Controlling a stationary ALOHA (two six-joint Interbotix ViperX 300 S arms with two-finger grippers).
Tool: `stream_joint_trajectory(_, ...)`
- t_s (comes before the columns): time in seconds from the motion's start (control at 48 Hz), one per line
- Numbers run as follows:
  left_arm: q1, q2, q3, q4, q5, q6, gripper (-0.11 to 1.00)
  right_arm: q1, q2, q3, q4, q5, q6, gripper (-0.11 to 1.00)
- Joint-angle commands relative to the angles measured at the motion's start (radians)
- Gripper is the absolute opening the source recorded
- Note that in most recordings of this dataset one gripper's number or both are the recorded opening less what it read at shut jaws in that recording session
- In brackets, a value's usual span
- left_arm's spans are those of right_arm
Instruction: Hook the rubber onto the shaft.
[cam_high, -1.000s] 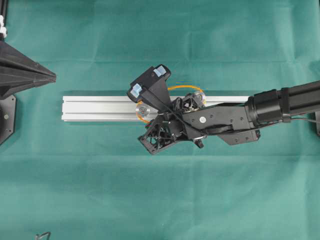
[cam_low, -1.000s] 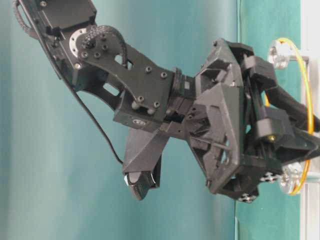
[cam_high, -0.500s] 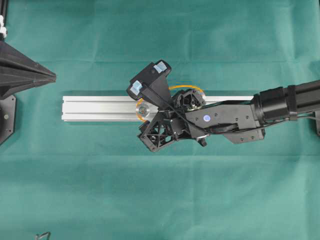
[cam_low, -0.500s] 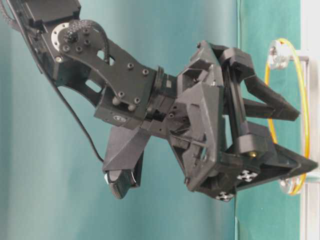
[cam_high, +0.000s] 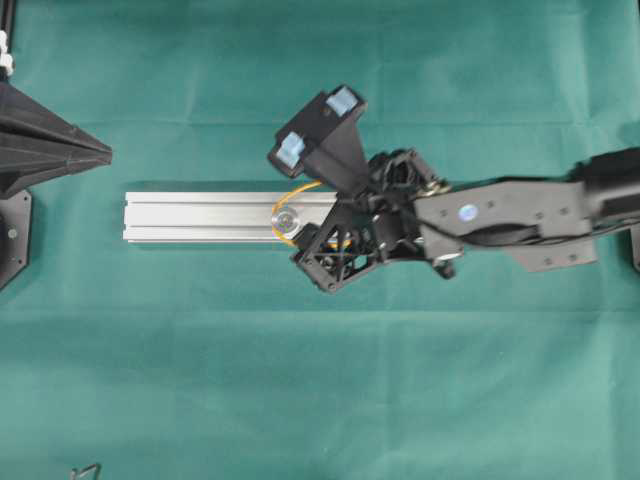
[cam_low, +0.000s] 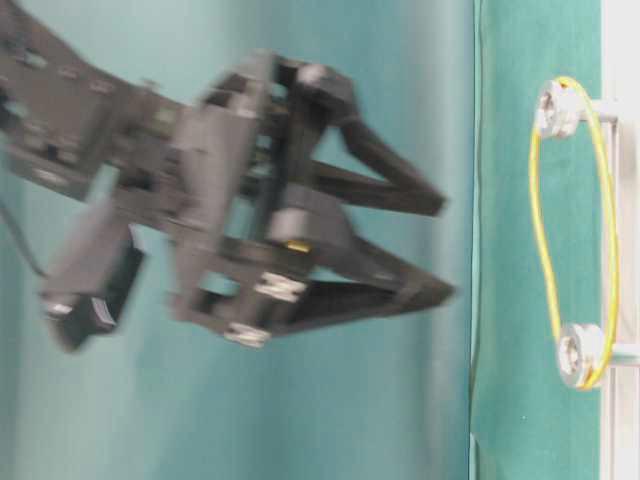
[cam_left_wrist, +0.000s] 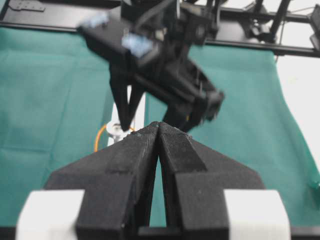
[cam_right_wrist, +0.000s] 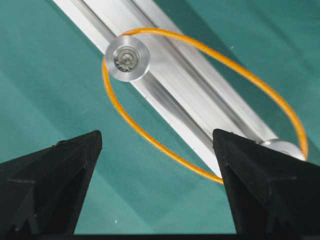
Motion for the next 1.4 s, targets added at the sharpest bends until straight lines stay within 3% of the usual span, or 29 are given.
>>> stream_joint_trajectory(0.0, -0.003, 0.005, -0.012, 0.003, -0.006, 0.002, 0.0, 0.002, -0.066, -0.032, -0.005, 0.032, -0.018, 0.94)
stream_joint_trajectory(0.208, -0.003, 0.003, -0.014, 0.003, -0.006, 0.002, 0.0, 0.003, -0.107, -0.052, 0.002, 0.101, -0.064, 0.94)
stream_joint_trajectory(0.437, -0.003, 0.003, -0.014, 0.003, -0.005, 0.003, 0.0, 0.005, -0.109, -0.052, 0.002, 0.103, -0.072, 0.94)
stream_joint_trajectory(0.729, -0.003, -0.011, -0.014, 0.002, 0.032, 0.003, 0.0, 0.032, -0.153, 0.005, -0.002, 0.109, -0.123, 0.94)
stream_joint_trajectory(1.374, -0.003, -0.014, -0.014, 0.003, 0.089, 0.006, 0.0, 0.066, -0.505, 0.379, -0.008, 0.094, -0.183, 0.94)
